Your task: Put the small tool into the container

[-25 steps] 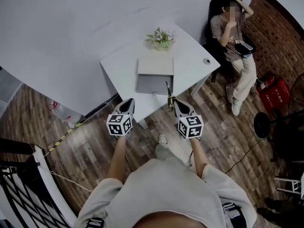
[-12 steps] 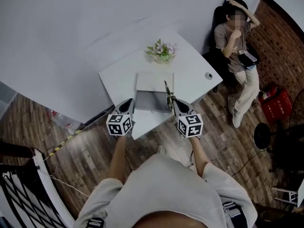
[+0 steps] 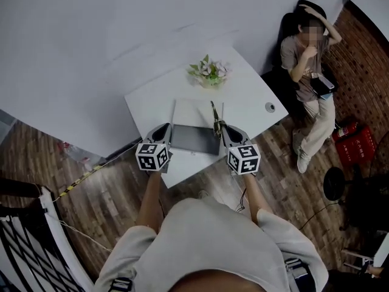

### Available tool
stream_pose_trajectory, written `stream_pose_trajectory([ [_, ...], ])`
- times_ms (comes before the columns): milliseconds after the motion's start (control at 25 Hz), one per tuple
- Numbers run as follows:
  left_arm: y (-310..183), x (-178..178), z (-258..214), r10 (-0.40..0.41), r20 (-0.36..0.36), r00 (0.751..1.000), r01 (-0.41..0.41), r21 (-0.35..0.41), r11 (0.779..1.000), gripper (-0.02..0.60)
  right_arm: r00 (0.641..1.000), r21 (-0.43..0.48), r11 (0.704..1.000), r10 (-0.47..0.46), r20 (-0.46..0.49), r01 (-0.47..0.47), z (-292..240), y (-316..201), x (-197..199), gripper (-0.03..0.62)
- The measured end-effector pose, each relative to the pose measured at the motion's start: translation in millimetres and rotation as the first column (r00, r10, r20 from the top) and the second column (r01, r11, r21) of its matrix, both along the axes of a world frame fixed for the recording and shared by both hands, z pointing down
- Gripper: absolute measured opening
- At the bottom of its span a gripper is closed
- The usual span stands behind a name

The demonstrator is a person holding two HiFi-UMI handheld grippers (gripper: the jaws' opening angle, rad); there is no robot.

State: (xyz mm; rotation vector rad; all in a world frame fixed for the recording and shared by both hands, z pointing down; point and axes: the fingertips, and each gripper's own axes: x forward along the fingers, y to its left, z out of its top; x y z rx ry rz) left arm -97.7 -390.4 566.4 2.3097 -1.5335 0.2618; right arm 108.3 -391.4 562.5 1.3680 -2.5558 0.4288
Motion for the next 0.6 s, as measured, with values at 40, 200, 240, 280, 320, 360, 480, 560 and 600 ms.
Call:
stream_pose_trajectory([
  [40,-1.7,-2.0,1.0,-0.006,0.002,1.000,0.006,-0.004,1.000,0.011,1.000,-0.004,1.000,-0.002,0.001,0.002,1.4,-3.2,-1.2,0.003],
  [200,-3.0,-8.9,4.1,-0.023,0.008,1.000,0.024,-0.020,1.000,0.011,1.000,-0.020,1.000,-0.017,0.010,0.017,7.5,-6.9,-8.8,0.003],
  [240,-2.5,-9.5,4.6,-0.025,0.010,1.000,0.025,-0.023,0.999,0.011,1.000,-0.025,0.999,-0.022,0.010,0.022,9.6,-6.9,-10.4,0.003],
  [280,-2.0,-10.6,5.2,-0.026,0.013,1.000,0.026,-0.026,0.999,0.011,1.000,-0.030,0.999,-0.026,0.011,0.026,11.6,-7.1,-12.3,0.003],
  [320,-1.2,-12.4,5.9,-0.027,0.016,1.000,0.028,-0.029,0.999,0.011,1.000,-0.034,0.999,-0.029,0.012,0.029,13.5,-7.1,-14.6,0.003],
  [360,0.1,-14.6,6.9,-0.029,0.018,0.999,0.029,-0.032,0.999,0.011,0.999,-0.038,0.999,-0.031,0.013,0.031,15.2,-6.5,-16.9,0.003],
  [480,6.7,-21.9,11.2,-0.036,0.012,0.999,0.037,-0.043,0.998,0.011,0.999,-0.051,0.998,-0.038,0.009,0.038,19.8,-0.4,-24.2,0.003],
  [560,10.0,-25.8,13.1,-0.036,0.007,0.999,0.036,-0.046,0.998,0.011,0.999,-0.055,0.998,-0.039,0.005,0.039,21.9,3.9,-28.7,0.003],
  [600,11.5,-26.8,13.8,-0.032,0.007,0.999,0.032,-0.047,0.998,0.011,0.999,-0.055,0.998,-0.037,0.004,0.038,23.0,5.9,-30.5,0.003],
])
